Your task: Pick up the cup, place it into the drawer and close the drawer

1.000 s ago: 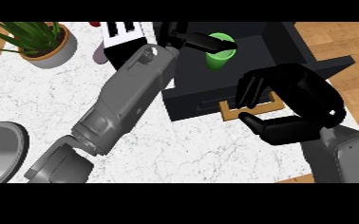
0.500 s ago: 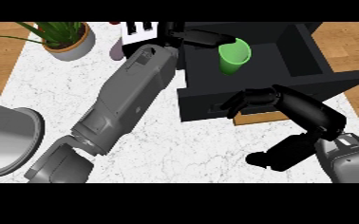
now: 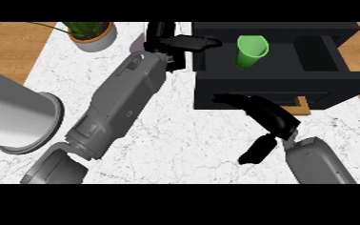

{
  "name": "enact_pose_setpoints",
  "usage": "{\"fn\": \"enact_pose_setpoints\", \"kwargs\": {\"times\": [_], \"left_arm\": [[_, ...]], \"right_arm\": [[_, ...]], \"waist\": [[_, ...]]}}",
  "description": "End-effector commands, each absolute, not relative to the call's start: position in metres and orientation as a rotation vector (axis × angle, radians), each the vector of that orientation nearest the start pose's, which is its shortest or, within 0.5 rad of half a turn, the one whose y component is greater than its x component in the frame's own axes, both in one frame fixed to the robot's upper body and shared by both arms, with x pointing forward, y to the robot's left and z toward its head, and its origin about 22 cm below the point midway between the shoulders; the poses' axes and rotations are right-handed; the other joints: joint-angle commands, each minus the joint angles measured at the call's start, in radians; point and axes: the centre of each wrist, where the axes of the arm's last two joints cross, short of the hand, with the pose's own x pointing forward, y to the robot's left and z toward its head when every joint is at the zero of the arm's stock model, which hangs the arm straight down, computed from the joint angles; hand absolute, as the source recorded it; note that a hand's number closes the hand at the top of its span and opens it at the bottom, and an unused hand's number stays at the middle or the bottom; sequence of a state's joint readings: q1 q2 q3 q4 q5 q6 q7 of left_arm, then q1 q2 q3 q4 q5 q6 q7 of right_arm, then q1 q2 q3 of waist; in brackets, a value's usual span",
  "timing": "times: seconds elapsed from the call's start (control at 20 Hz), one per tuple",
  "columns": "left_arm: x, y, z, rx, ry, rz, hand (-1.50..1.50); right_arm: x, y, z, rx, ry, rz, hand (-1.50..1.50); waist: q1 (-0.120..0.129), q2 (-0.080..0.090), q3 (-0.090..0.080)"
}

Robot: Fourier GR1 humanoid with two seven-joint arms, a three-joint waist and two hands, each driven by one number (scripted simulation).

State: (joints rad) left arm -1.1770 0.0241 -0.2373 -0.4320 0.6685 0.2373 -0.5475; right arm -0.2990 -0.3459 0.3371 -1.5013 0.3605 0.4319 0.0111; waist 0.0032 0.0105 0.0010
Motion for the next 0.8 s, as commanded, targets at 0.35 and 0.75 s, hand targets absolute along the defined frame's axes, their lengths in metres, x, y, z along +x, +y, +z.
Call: {"fn": "enact_pose_setpoints", "kwargs": {"times": [0.35, 0.75], "left_arm": [[0.427, 0.098, 0.082, -0.337, -1.924, 0.093, -1.50], [0.417, 0.130, 0.063, -0.390, -1.896, 0.067, -1.50]], "right_arm": [[0.360, -0.237, -0.014, -0.164, -1.326, 1.250, 1.50], [0.413, -0.258, 0.037, -0.265, -1.533, 1.028, 1.50]], "waist": [[0.085, -0.001, 0.003], [0.144, 0.017, 0.005]]}}
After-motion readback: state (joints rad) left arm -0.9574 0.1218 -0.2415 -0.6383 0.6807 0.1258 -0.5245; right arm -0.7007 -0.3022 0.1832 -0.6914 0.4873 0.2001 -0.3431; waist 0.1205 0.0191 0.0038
